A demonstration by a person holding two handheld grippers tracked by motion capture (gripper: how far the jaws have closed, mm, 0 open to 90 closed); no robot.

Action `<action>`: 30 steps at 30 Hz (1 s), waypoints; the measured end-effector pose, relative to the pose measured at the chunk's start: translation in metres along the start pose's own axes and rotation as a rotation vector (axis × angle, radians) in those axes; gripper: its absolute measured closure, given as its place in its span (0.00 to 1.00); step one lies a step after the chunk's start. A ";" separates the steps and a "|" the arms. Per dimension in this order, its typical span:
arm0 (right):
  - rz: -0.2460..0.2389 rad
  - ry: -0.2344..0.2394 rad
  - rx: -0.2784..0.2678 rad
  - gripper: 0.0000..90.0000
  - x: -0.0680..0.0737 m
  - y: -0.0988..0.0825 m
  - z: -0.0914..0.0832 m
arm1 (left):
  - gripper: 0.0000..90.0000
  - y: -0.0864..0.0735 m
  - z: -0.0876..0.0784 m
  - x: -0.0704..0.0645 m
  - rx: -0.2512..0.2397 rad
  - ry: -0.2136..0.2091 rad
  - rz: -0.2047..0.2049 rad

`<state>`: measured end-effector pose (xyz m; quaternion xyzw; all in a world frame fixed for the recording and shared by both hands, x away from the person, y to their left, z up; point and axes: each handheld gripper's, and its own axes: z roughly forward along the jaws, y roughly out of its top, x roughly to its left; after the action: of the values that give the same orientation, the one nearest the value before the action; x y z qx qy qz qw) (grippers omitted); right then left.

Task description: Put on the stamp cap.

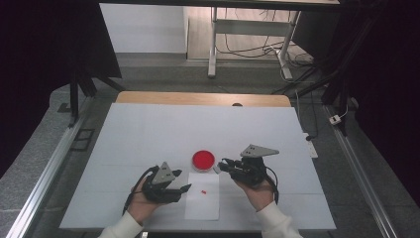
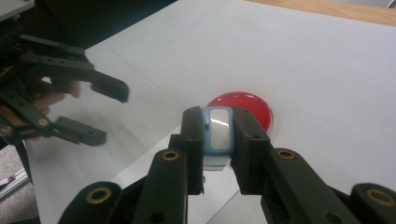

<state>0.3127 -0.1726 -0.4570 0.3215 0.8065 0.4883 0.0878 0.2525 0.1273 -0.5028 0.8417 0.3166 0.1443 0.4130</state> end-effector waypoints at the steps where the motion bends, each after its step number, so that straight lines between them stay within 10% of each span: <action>1: -0.002 0.000 -0.003 0.83 0.000 0.000 0.000 | 0.45 -0.004 -0.004 0.002 0.000 0.003 -0.009; 20: -0.056 -0.021 -0.013 0.83 -0.004 0.003 -0.005 | 0.45 -0.074 -0.074 0.025 -0.020 0.132 -0.146; 30: -0.074 -0.040 -0.016 0.83 -0.009 0.005 -0.003 | 0.41 -0.077 -0.073 0.032 -0.021 0.145 -0.172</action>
<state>0.3199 -0.1786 -0.4529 0.3005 0.8121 0.4846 0.1243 0.2075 0.2276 -0.5189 0.7945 0.4150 0.1720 0.4085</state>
